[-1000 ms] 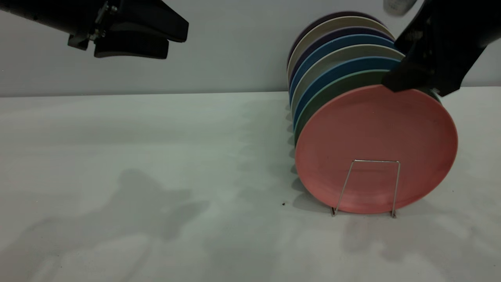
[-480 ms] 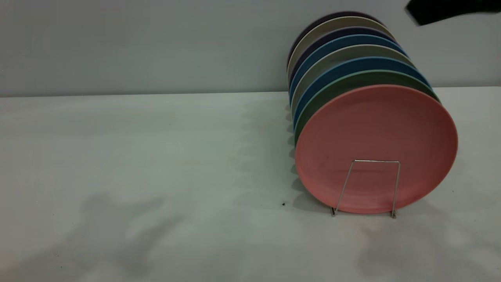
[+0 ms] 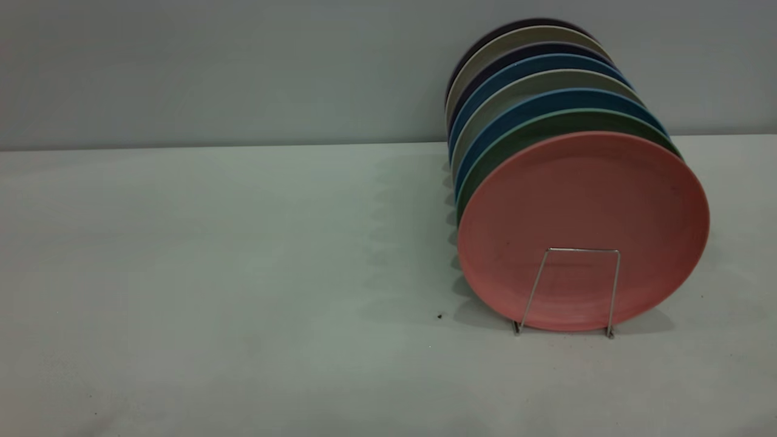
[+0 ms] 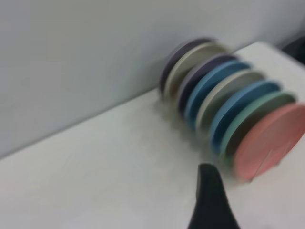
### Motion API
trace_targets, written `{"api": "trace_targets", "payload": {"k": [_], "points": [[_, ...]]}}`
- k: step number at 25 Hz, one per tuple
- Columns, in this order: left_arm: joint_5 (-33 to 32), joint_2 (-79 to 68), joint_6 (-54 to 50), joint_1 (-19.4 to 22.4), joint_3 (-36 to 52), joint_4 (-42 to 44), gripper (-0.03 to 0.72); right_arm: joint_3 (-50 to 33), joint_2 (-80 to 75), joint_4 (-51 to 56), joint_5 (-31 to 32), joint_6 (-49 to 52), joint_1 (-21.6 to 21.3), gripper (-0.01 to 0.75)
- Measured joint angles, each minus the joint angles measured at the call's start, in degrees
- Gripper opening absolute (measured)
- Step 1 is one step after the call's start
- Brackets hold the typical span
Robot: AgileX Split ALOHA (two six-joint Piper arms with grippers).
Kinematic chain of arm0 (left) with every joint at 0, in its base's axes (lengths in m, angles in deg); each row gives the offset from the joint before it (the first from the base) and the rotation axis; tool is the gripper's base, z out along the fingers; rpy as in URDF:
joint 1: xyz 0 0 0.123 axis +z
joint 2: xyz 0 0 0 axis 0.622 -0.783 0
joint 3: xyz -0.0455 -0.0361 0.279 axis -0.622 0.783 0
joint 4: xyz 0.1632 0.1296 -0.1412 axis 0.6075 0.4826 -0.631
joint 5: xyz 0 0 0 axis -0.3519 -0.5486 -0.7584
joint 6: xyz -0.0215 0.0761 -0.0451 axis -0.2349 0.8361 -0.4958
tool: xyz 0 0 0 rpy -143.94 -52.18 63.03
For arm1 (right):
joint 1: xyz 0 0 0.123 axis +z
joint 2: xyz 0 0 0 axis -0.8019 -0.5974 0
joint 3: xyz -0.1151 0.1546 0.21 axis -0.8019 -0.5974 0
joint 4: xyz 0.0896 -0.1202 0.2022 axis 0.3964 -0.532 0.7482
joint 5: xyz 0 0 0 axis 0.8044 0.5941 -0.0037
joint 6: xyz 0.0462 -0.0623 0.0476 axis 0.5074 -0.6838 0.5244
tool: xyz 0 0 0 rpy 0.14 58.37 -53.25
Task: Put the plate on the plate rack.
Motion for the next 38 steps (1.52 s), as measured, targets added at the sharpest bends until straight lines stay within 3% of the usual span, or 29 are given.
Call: {"api": "trace_targets", "payload": {"k": [6,13,20,27,38], "points": [[-8.4,10.0,-14.3,0.0,0.5,17.5,0.518,-0.4,7.5,-1.1,9.6,3.5,0.0,0.422],[-12.2,23.3,-21.0,-0.1,9.5,23.5,0.518,-0.5,16.3,2.7,16.7,2.0,0.0,0.419],[-11.9,34.9,-26.8,-0.5,20.4,25.5,0.518,-11.6,28.0,9.0,15.3,-3.1,0.0,0.396],[-16.6,44.4,-29.4,-1.3,24.2,30.3,0.518,-19.9,40.0,9.8,14.6,-8.1,0.0,0.371],[-20.3,47.5,-29.4,-1.3,25.3,32.0,0.518,-22.2,44.2,10.3,14.6,-5.6,0.0,0.371]]}}
